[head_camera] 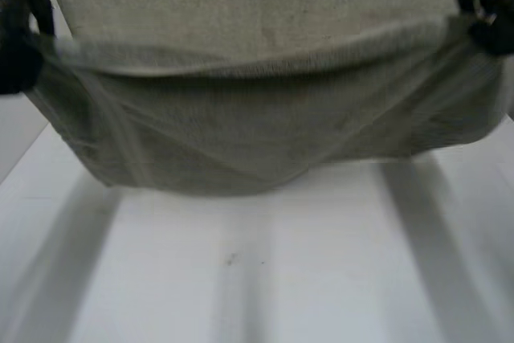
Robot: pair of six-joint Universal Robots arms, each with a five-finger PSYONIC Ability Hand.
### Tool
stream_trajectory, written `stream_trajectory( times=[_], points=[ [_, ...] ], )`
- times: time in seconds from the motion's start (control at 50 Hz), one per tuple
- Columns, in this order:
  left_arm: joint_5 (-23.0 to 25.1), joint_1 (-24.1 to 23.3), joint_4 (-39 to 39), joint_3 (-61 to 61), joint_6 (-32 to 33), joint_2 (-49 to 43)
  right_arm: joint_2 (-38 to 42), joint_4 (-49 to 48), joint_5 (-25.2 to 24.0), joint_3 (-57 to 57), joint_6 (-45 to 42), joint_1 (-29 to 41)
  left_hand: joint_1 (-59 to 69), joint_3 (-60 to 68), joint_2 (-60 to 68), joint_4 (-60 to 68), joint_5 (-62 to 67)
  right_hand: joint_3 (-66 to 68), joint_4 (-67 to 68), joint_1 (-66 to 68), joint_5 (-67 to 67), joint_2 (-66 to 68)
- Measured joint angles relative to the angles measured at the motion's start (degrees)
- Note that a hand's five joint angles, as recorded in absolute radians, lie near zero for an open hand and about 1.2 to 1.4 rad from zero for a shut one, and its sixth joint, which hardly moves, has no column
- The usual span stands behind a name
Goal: Fold the towel.
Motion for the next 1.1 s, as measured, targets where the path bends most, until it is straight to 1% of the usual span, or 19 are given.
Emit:
stream_trajectory(
  times=[0.06,0.14,0.26,0.32,0.36,0.46,0.54,0.56,0.58,0.62,0.66,0.7,0.74,0.76,0.86,0.96,0.98,1.0,1.1],
  points=[
    [-2.0,-0.4,-7.6,7.8,-1.1,-3.2,0.6,6.5,0.1,-7.1,-2.8,0.0,0.0,0.0,0.0,0.0,0.0,0.0,0.0,0.0,0.0,0.0],
    [-3.3,-0.8,-14.0,12.5,-1.2,-8.8,4.7,10.9,1.0,-10.2,-7.3,0.4,0.0,0.0,0.0,0.0,0.0,0.0,0.0,0.0,0.0,0.0],
    [-3.8,-2.3,-17.1,14.7,-0.9,-17.2,12.6,13.5,3.2,-11.0,-13.8,2.0,0.0,0.0,0.0,0.0,0.0,0.0,0.0,0.0,0.0,0.0],
    [-5.0,-6.0,-17.5,19.0,-0.6,-28.2,21.1,13.0,7.0,-13.0,-17.5,4.8,0.0,0.0,0.0,0.0,0.3,0.0,0.0,0.0,0.0,0.0],
    [-5.7,-7.2,-17.5,21.3,-0.6,-31.2,23.1,12.2,7.9,-14.1,-17.8,5.4,0.1,0.0,0.0,0.0,0.3,0.0,0.0,0.0,0.0,0.0],
    [-9.1,-10.1,-16.9,33.7,-0.8,-40.3,28.7,4.5,10.4,-20.0,-17.6,7.1,0.1,0.0,0.0,0.0,0.3,0.0,0.0,0.0,0.0,0.0],
    [-11.1,-10.8,-13.7,46.5,-2.0,-44.3,29.9,-11.3,12.1,-24.3,-16.3,7.6,0.1,0.1,0.0,0.0,0.3,0.0,0.0,0.0,0.0,0.0],
    [-11.1,-10.8,-13.7,46.5,-2.0,-44.3,29.9,-11.3,12.1,-24.3,-16.3,7.6,0.1,0.1,0.0,0.0,0.3,0.0,0.0,0.0,0.0,0.0],
    [-12.1,-11.0,-8.7,52.0,-3.7,-45.1,28.6,-21.7,12.9,-23.9,-15.8,7.6,0.1,0.1,0.0,0.0,0.3,0.0,0.0,0.0,0.0,0.0],
    [-12.3,-11.0,-7.0,53.2,-4.3,-45.1,28.1,-24.6,13.1,-23.4,-15.6,7.6,0.1,0.1,0.0,0.0,0.3,0.0,0.0,0.0,0.0,0.0],
    [-13.1,-11.0,-1.1,55.4,-6.4,-44.5,25.6,-33.3,13.5,-20.8,-15.3,7.6,0.1,0.1,0.0,0.0,0.3,0.0,0.0,0.0,0.0,0.0],
    [-13.7,-10.9,4.6,54.4,-9.0,-43.0,22.7,-39.4,13.6,-16.5,-15.2,7.5,0.1,0.1,0.0,0.0,0.3,0.0,0.0,0.0,0.0,0.0],
    [-13.7,-10.9,4.6,54.4,-9.0,-43.0,22.7,-39.4,13.6,-16.5,-15.2,7.5,0.1,0.1,0.0,0.0,0.3,0.0,0.0,0.0,0.0,0.0],
    [-13.9,-10.7,8.4,49.4,-10.9,-40.8,20.3,-41.2,13.5,-11.9,-15.1,7.5,0.1,0.1,0.0,0.0,0.3,0.0,0.0,0.0,0.0,0.0],
    [-13.6,-10.6,10.0,39.8,-11.7,-38.7,19.1,-38.1,12.4,-6.1,-14.8,7.4,0.1,0.1,0.1,0.0,0.3,0.0,0.0,0.0,0.0,0.0],
    [-12.1,-10.4,10.0,29.2,-11.5,-38.4,19.2,-32.4,8.4,-0.3,-14.6,7.0,0.1,0.1,0.1,0.0,0.3,0.0,0.0,0.0,0.0,0.0],
    [-11.3,-10.3,10.1,25.2,-11.4,-38.6,19.5,-30.3,6.1,2.1,-14.5,6.8,0.1,0.1,0.1,0.0,0.3,0.0,0.0,0.0,0.0,0.0],
    [-11.3,-10.3,10.1,25.2,-11.4,-38.6,19.5,-30.3,6.1,2.1,-14.5,6.8,0.1,0.1,0.1,0.0,0.3,0.0,0.0,0.0,0.0,0.0],
    [-8.7,-9.4,12.6,12.8,-10.4,-40.7,22.7,-26.6,-0.6,10.5,-13.8,6.1,0.1,0.1,0.1,0.0,0.3,0.0,0.0,0.0,0.0,0.0]
  ],
)
